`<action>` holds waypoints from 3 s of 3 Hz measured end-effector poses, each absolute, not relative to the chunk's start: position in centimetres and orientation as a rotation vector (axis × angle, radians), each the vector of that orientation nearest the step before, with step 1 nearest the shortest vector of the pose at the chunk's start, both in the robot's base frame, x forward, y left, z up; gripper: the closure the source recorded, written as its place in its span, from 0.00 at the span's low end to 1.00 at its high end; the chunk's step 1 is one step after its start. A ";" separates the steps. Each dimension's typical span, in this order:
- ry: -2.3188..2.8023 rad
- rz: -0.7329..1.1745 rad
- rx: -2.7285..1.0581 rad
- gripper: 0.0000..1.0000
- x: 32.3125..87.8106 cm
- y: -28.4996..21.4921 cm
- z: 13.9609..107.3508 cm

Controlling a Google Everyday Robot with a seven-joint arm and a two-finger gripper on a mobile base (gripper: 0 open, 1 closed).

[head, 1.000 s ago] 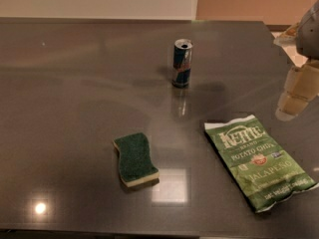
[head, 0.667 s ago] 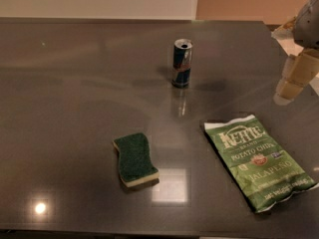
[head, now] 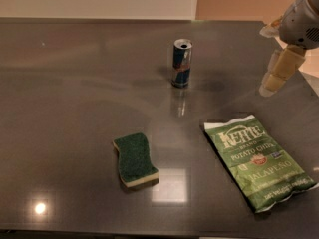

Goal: Pick redbull can

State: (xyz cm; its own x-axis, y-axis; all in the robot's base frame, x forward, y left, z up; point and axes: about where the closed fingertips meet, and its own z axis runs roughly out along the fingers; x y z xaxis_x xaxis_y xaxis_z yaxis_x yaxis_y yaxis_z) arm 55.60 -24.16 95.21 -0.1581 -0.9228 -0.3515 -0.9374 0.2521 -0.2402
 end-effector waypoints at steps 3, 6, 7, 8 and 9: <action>2.084 0.142 -1.539 0.00 59.9 -17.0 92.5; 2.103 0.256 -1.402 0.00 64.5 -11.1 91.0; 2.104 0.275 -1.381 0.00 65.9 -10.2 90.8; 2.105 0.299 -1.372 0.00 66.8 -9.3 90.5; 2.103 0.329 -1.377 0.16 67.3 -8.5 90.4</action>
Offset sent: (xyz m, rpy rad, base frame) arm 0.0421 0.0760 -0.0321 0.1396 -0.0422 -0.0599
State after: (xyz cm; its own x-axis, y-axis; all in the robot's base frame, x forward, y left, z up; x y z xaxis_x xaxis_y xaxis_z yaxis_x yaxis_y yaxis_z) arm 67.26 -8.54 90.41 -0.2844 -0.7471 -0.6008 -0.8948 0.4318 -0.1134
